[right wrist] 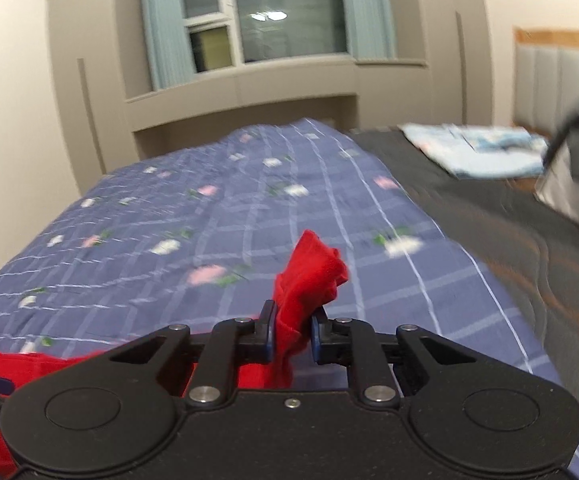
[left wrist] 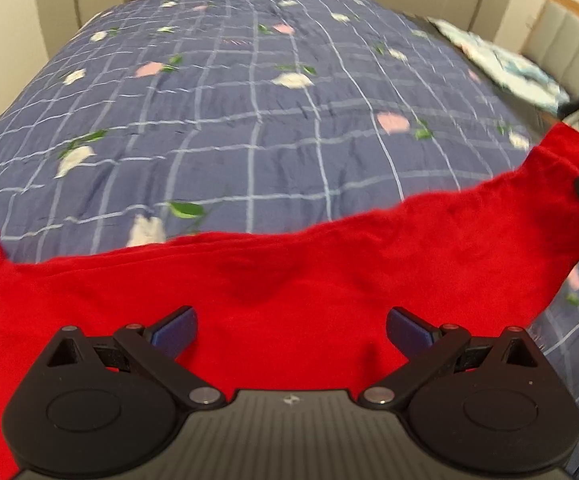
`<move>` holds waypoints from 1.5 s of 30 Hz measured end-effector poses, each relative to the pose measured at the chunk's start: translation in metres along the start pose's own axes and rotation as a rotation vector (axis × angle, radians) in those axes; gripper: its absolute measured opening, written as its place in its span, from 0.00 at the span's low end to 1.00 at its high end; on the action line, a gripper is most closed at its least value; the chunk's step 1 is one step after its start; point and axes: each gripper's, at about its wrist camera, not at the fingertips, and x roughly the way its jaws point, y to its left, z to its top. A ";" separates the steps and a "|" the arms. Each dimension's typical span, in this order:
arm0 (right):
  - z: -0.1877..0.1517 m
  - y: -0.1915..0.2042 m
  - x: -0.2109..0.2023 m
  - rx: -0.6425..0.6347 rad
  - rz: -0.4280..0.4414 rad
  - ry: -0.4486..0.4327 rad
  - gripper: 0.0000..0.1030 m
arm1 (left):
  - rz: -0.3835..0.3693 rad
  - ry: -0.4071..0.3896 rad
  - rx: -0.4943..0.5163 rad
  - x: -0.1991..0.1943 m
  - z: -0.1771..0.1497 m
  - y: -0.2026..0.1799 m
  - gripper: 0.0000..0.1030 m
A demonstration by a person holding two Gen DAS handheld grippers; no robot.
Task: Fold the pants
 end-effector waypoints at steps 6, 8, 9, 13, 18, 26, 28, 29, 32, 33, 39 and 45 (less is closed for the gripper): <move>0.016 0.059 -0.025 -0.113 0.073 -0.044 0.17 | -0.025 -0.080 -0.105 -0.041 0.001 0.040 1.00; 0.015 0.083 -0.032 -0.146 0.104 -0.047 0.15 | -0.031 -0.109 -0.135 -0.056 -0.002 0.056 1.00; 0.013 0.095 -0.034 -0.165 0.119 -0.046 0.14 | -0.031 -0.125 -0.149 -0.063 -0.004 0.064 1.00; -0.006 0.150 -0.044 -0.257 0.172 -0.024 0.12 | -0.023 -0.170 -0.197 -0.084 -0.017 0.096 1.00; -0.041 0.210 -0.043 -0.335 0.229 0.038 0.11 | -0.028 -0.182 -0.235 -0.093 -0.040 0.134 1.00; -0.097 0.266 -0.024 -0.413 0.263 0.159 0.13 | -0.130 -0.169 -0.317 -0.082 -0.069 0.166 1.00; -0.104 0.266 -0.023 -0.414 0.274 0.178 0.21 | -0.147 -0.171 -0.337 -0.079 -0.074 0.171 1.00; -0.106 0.265 -0.023 -0.407 0.285 0.184 0.24 | -0.156 -0.171 -0.344 -0.077 -0.075 0.171 1.00; -0.108 0.260 -0.030 -0.386 0.310 0.183 0.40 | -0.185 -0.166 -0.364 -0.070 -0.074 0.171 1.00; -0.108 0.258 -0.033 -0.379 0.315 0.179 0.51 | -0.196 -0.163 -0.368 -0.068 -0.074 0.169 1.00; -0.108 0.223 -0.063 -0.320 0.285 0.132 0.77 | -0.253 -0.135 -0.375 -0.053 -0.072 0.156 0.99; -0.100 0.177 -0.059 -0.264 0.107 0.094 0.93 | -0.321 -0.066 -0.374 -0.029 -0.066 0.129 0.89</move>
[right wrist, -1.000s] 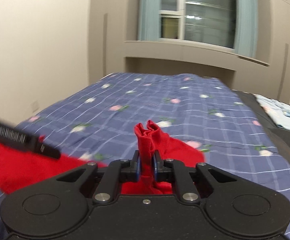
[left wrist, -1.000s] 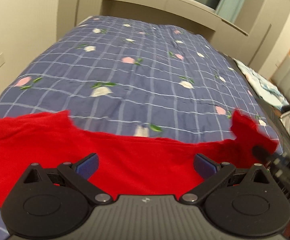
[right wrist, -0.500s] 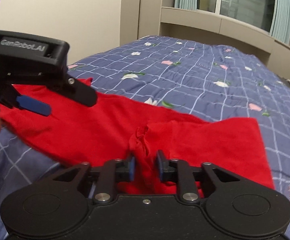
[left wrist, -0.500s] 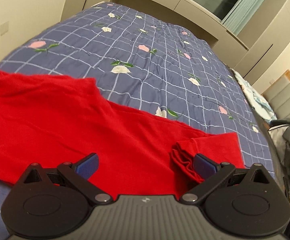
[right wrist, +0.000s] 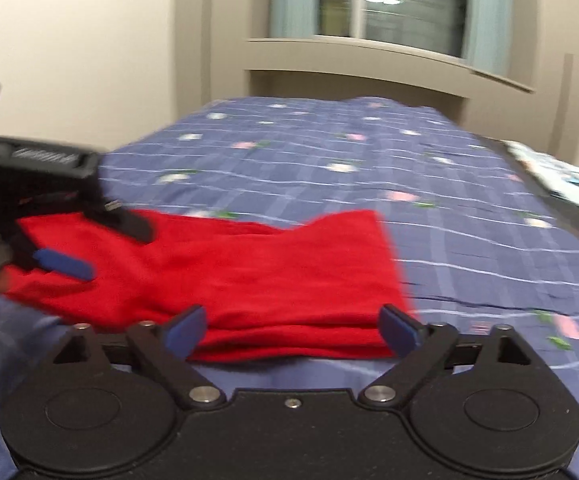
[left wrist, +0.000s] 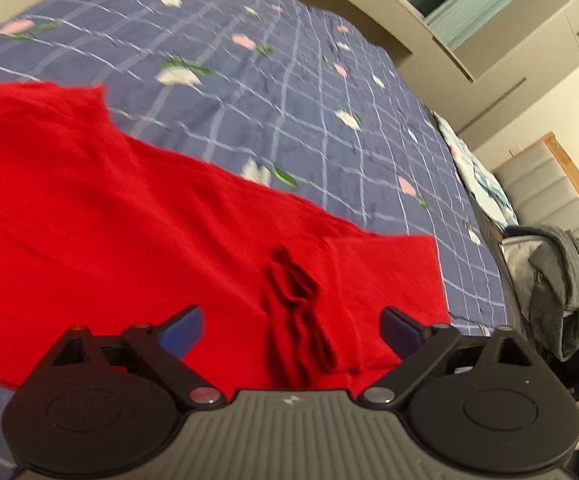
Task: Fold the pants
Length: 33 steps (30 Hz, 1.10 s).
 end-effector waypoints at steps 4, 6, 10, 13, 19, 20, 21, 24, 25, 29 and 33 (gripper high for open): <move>0.008 -0.034 0.018 0.047 -0.092 -0.011 0.96 | 0.030 0.046 -0.006 0.020 -0.003 -0.013 0.68; 0.014 -0.048 0.029 0.063 -0.115 -0.013 0.96 | 0.058 0.055 -0.005 0.026 -0.003 -0.017 0.41; 0.033 -0.067 0.056 0.072 -0.141 -0.021 0.96 | 0.040 0.044 0.001 0.025 -0.003 -0.020 0.11; 0.044 -0.070 0.072 0.054 -0.154 -0.034 0.97 | 0.040 0.034 0.043 0.017 -0.002 -0.026 0.09; 0.047 -0.075 0.117 0.040 -0.179 0.033 0.97 | 0.088 0.048 0.071 0.020 -0.005 -0.022 0.09; 0.045 -0.073 0.126 0.024 -0.182 0.060 0.97 | 0.091 0.052 0.072 0.022 -0.006 -0.020 0.09; 0.041 -0.072 0.132 0.006 -0.188 0.081 0.97 | 0.095 0.053 0.072 0.024 -0.007 -0.019 0.09; 0.035 -0.075 0.138 0.014 -0.181 0.082 0.99 | 0.097 0.053 0.067 0.025 -0.007 -0.017 0.09; 0.036 -0.076 0.136 0.022 -0.179 0.085 0.99 | 0.096 0.052 0.067 0.025 -0.007 -0.017 0.09; 0.032 -0.076 0.111 0.028 -0.202 0.057 0.98 | 0.093 0.050 0.066 0.024 -0.008 -0.016 0.09; 0.014 -0.079 0.099 0.068 -0.220 0.085 0.99 | 0.102 0.046 0.076 0.026 -0.009 -0.019 0.09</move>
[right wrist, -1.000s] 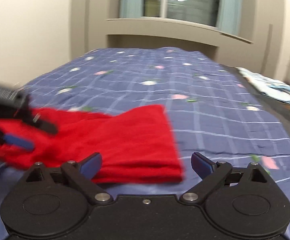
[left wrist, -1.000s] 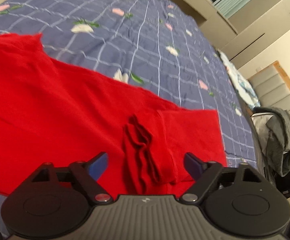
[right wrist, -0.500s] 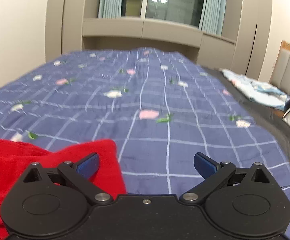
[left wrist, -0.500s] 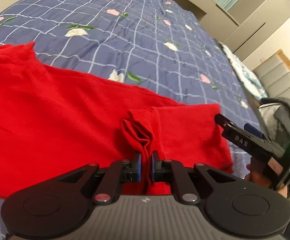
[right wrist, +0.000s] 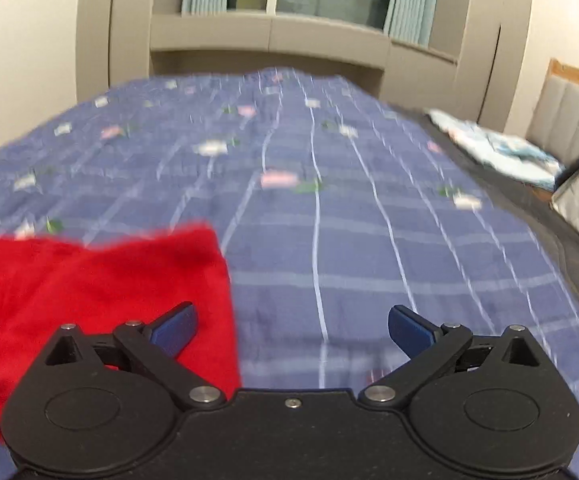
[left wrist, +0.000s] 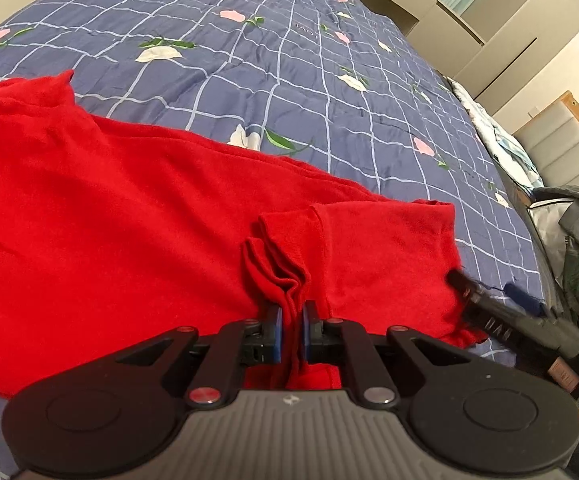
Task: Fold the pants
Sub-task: 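Grasp a leg cuff of the red pants with the left gripper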
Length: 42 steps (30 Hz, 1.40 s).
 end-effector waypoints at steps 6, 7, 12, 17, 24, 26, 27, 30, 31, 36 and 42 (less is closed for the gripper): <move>0.000 0.002 -0.003 0.000 -0.002 0.011 0.99 | -0.006 -0.027 0.030 -0.014 0.001 -0.004 0.09; 0.002 0.005 -0.009 -0.004 0.006 -0.001 0.99 | -0.007 -0.040 0.045 -0.020 0.002 -0.006 0.09; 0.006 0.021 -0.037 0.001 0.070 -0.051 0.99 | 0.023 -0.091 0.128 -0.047 0.008 -0.009 0.09; 0.014 0.048 -0.062 -0.020 0.142 -0.087 0.99 | 0.050 -0.126 0.143 -0.080 0.012 0.016 0.09; 0.022 0.090 -0.077 -0.085 0.224 -0.103 0.99 | 0.117 -0.124 0.123 -0.107 0.015 0.072 0.09; 0.021 0.102 -0.076 -0.103 0.235 -0.093 0.99 | 0.109 -0.107 0.108 -0.106 0.015 0.087 0.09; 0.019 0.108 -0.075 -0.110 0.238 -0.088 0.99 | 0.100 -0.097 0.097 -0.103 0.015 0.094 0.09; 0.012 0.125 -0.070 -0.151 0.248 -0.054 0.99 | 0.106 -0.071 0.065 -0.091 0.010 0.109 0.11; 0.009 0.130 -0.068 -0.167 0.248 -0.043 0.99 | 0.105 -0.076 0.056 -0.090 0.007 0.113 0.14; -0.008 0.135 -0.056 -0.201 0.236 0.017 0.99 | 0.138 -0.101 0.032 -0.095 0.004 0.119 0.40; -0.011 0.125 -0.067 -0.162 0.224 -0.031 0.99 | 0.132 -0.208 -0.030 -0.124 0.001 0.120 0.49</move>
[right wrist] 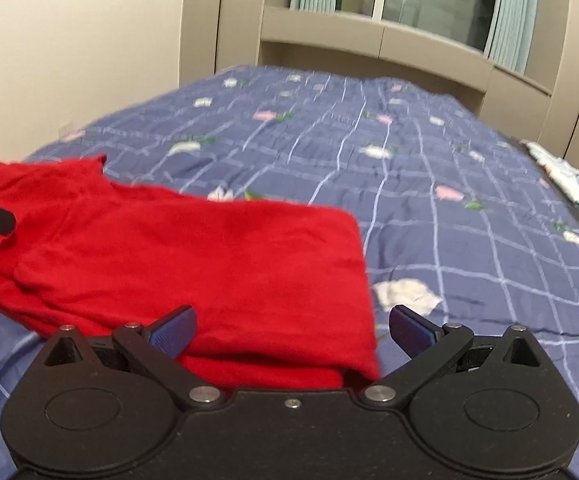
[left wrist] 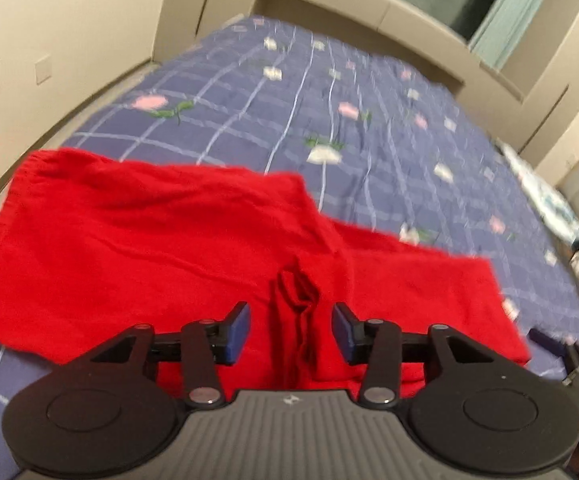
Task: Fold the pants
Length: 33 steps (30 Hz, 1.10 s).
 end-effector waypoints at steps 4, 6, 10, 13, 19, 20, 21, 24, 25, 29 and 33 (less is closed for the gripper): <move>-0.004 -0.007 -0.006 0.028 -0.004 -0.006 0.99 | -0.049 -0.026 0.013 -0.009 -0.012 -0.006 0.49; -0.006 -0.009 -0.008 0.047 -0.002 -0.008 0.99 | -0.054 -0.005 0.030 -0.005 -0.019 -0.011 0.49; -0.012 -0.010 -0.013 0.062 0.004 -0.007 0.99 | -0.055 -0.001 0.057 0.001 -0.027 -0.018 0.45; -0.014 -0.011 -0.015 0.070 0.005 -0.006 0.99 | -0.048 -0.027 0.081 -0.001 -0.026 -0.026 0.45; -0.015 -0.010 -0.016 0.071 0.011 -0.004 0.99 | -0.042 0.017 0.102 0.002 -0.031 -0.033 0.45; -0.016 -0.009 -0.016 0.069 0.014 -0.003 0.99 | -0.040 0.019 0.097 0.003 -0.032 -0.032 0.45; -0.016 -0.008 -0.016 0.067 0.016 -0.004 0.99 | -0.040 0.023 0.091 0.003 -0.033 -0.031 0.45; -0.017 -0.006 -0.016 0.061 0.024 0.000 0.99 | -0.032 0.044 0.068 0.007 -0.030 -0.028 0.45; -0.017 -0.005 -0.016 0.059 0.025 0.002 0.99 | -0.030 0.049 0.058 0.009 -0.029 -0.026 0.45; -0.017 -0.004 -0.017 0.059 0.029 0.002 0.99 | -0.011 0.075 0.021 0.018 -0.026 -0.021 0.07; -0.014 -0.003 -0.017 0.045 0.031 -0.003 0.99 | -0.024 0.042 0.023 0.007 -0.026 -0.024 0.05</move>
